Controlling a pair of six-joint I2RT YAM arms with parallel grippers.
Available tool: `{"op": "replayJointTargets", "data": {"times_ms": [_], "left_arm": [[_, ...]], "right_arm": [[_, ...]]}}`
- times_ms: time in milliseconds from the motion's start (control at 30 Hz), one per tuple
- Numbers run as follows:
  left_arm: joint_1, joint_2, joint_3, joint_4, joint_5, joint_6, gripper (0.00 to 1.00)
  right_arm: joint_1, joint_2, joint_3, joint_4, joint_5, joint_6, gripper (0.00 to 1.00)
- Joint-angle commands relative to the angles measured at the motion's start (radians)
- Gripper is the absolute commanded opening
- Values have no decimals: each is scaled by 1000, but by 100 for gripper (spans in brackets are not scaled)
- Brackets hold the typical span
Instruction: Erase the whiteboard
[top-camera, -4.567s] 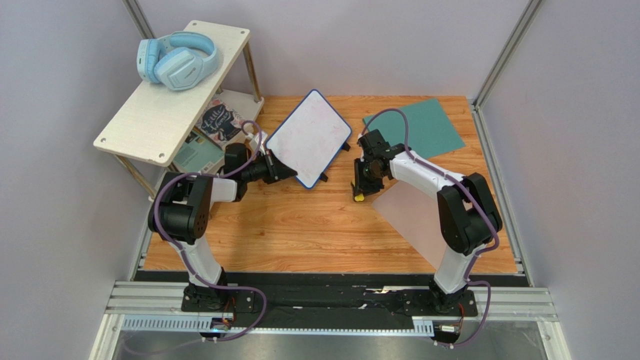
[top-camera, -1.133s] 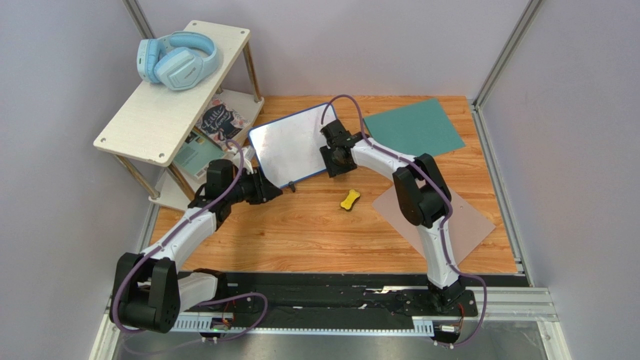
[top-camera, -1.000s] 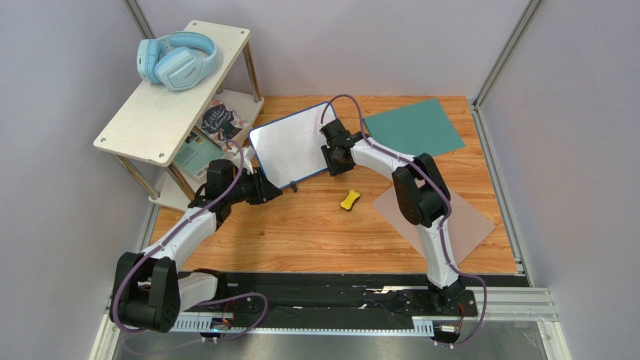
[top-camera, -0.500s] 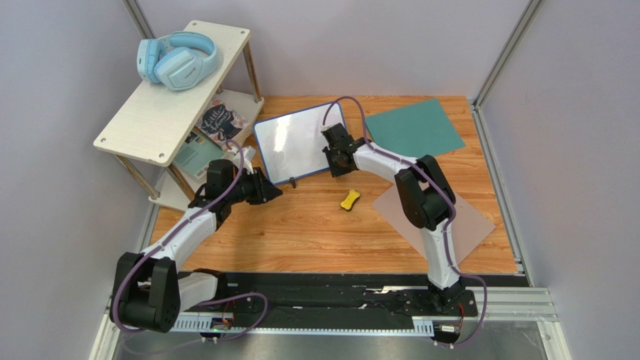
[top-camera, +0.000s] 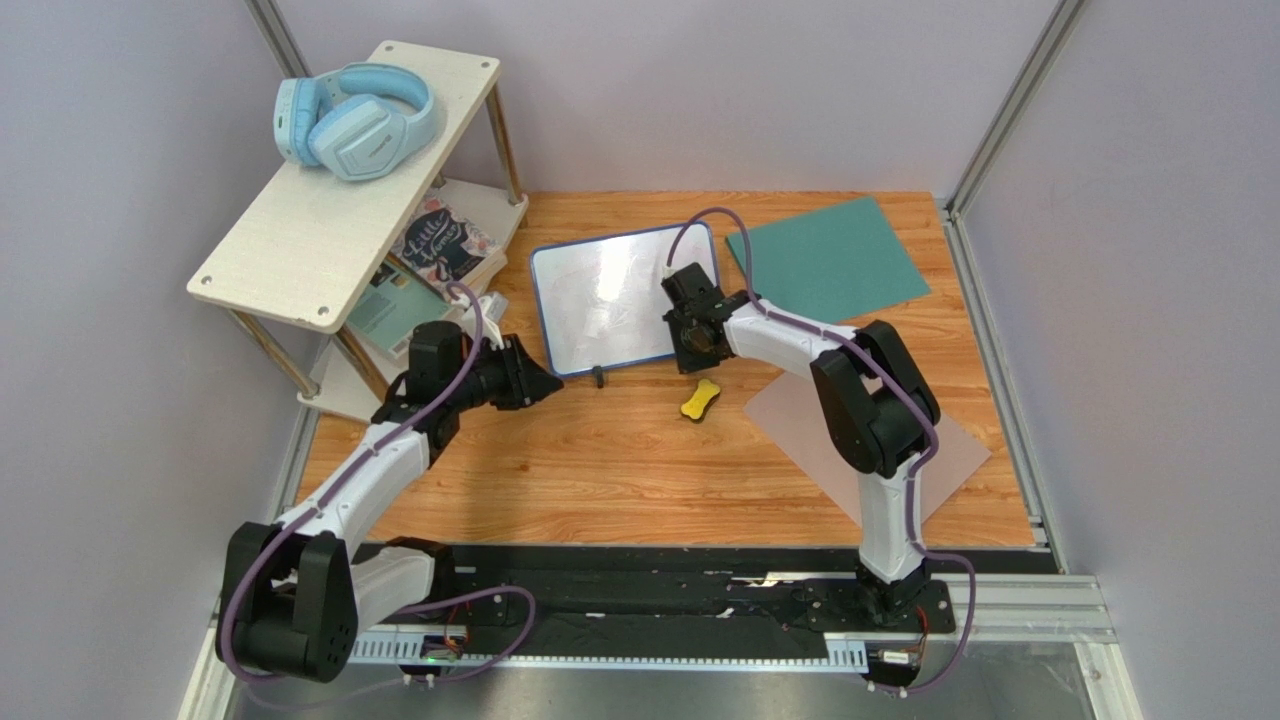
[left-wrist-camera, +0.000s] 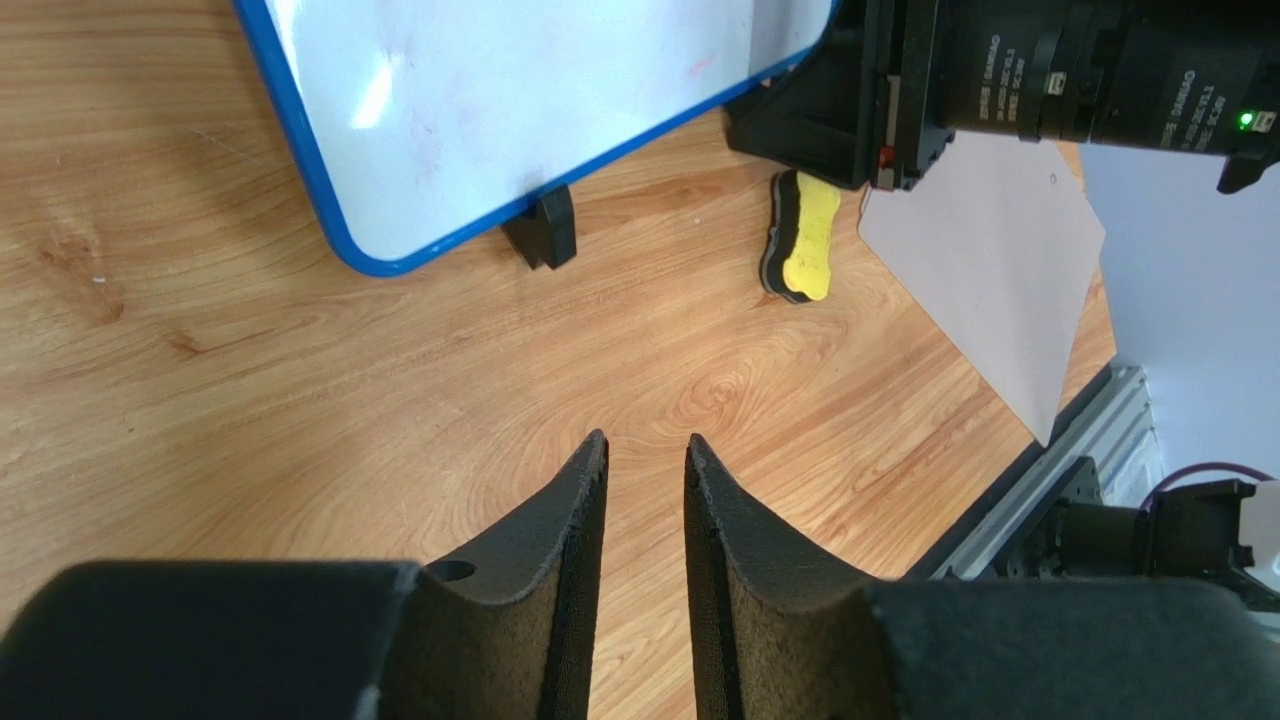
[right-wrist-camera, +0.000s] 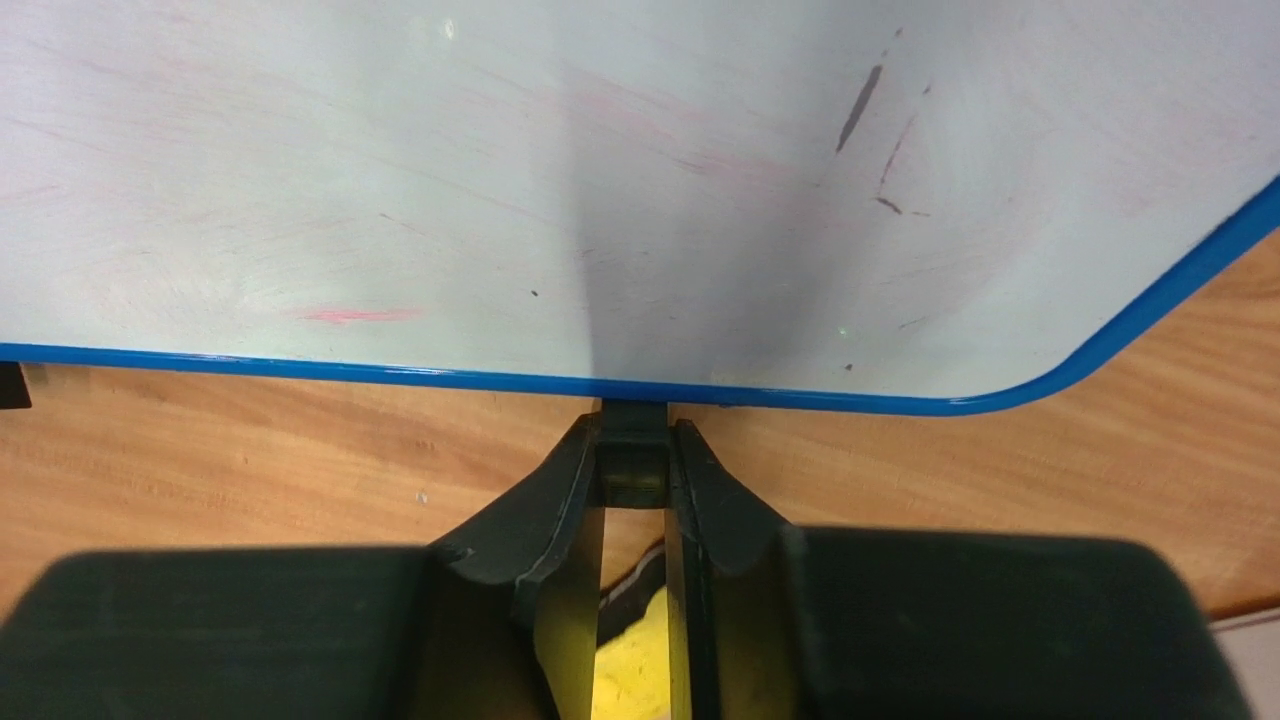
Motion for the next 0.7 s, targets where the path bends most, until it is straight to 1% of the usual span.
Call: {"op": "replayJointTargets", "data": {"times_ms": [0,33,67,100,167,233,267,367,433,467,533,567,667], "left_arm": [[-3,-58,-1,-41,-23,-6,33],[-3,-77,0,-57,-26,-5,36],[-3,-86,5,-68,-29,-5,38],[-3,-95,10,-90,-31,-2,44],[-3,-126,25,-115,-32,6,48],[-3,-162,36,-150,-38,8,88],[-3,-173,54,-167,-44,8,99],[-3,-210,98,-236,-43,17,99],[-2,-241,117,-275,-46,15,99],[-3,-250,143,-291,-50,12,99],[-3,-270,169,-341,-34,18,99],[-3,-278,183,-336,-5,24,99],[-3,-304,213,-348,25,32,99]], "right_arm": [[36,-91,-59,-42,-42,45,27],[42,-101,-71,-39,-39,43,34],[51,-115,-94,-32,-38,45,47],[54,-146,-106,-31,-35,42,54],[64,-187,-144,-23,-28,43,66],[70,-265,-175,-14,-34,42,74],[74,-291,-198,-11,-33,42,80],[80,-416,-230,-14,-21,53,91],[82,-477,-255,-28,-10,59,94],[82,-549,-264,-32,5,62,96],[87,-627,-298,-35,19,68,98],[88,-702,-309,-37,33,71,99],[91,-824,-364,-38,57,77,100]]}}
